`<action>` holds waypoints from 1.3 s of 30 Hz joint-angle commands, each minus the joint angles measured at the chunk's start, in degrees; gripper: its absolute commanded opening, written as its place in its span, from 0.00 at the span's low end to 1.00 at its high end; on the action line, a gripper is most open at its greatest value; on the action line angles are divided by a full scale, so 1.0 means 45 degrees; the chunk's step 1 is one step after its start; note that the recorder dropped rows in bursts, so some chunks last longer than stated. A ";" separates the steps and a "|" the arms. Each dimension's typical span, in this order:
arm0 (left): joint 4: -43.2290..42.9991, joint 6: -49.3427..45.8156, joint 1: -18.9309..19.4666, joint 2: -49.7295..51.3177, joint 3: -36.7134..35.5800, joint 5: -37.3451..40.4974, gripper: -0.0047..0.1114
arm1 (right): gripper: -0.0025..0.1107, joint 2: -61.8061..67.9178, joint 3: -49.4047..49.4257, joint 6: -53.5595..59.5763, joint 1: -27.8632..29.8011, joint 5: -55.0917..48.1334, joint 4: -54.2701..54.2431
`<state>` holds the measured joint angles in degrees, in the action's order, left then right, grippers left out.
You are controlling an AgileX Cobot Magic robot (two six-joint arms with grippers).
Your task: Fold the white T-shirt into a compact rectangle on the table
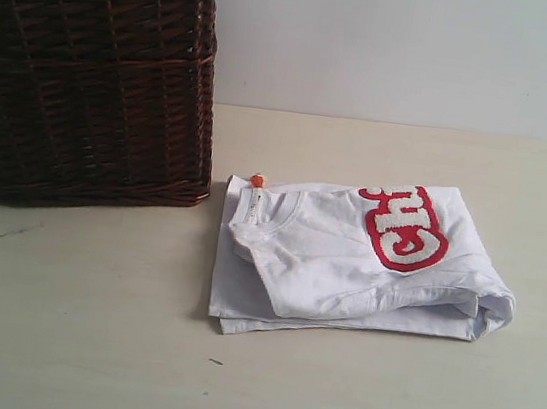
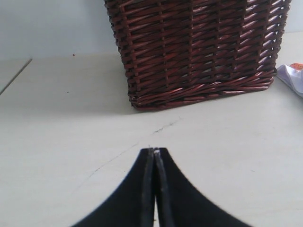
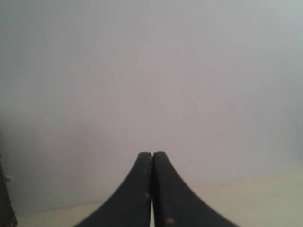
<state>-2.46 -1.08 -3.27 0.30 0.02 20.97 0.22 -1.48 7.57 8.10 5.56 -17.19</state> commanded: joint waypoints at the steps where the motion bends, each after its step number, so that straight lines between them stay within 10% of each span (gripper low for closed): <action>1: -0.0009 -0.0045 0.0047 -0.0066 -0.0004 -0.0098 0.05 | 0.02 -0.0049 0.0328 0.0439 0.0035 -0.1013 0.0145; 13: -0.0009 -0.0045 0.0047 -0.0066 -0.0004 -0.0098 0.05 | 0.02 -0.0049 0.0328 0.0527 0.0035 -0.2099 0.0196; 19: -0.0009 -0.0045 0.0047 -0.0066 -0.0004 -0.0098 0.05 | 0.02 -0.0049 0.0328 -0.4170 0.0035 -0.2413 0.6018; 39: -0.0009 -0.0045 0.0047 -0.0066 -0.0004 -0.0098 0.05 | 0.02 -0.0049 0.0328 -0.3312 0.0035 -0.4625 0.5160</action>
<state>-2.46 -1.08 -3.27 0.30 0.02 20.97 0.22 -0.27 -7.76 8.10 -15.54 5.98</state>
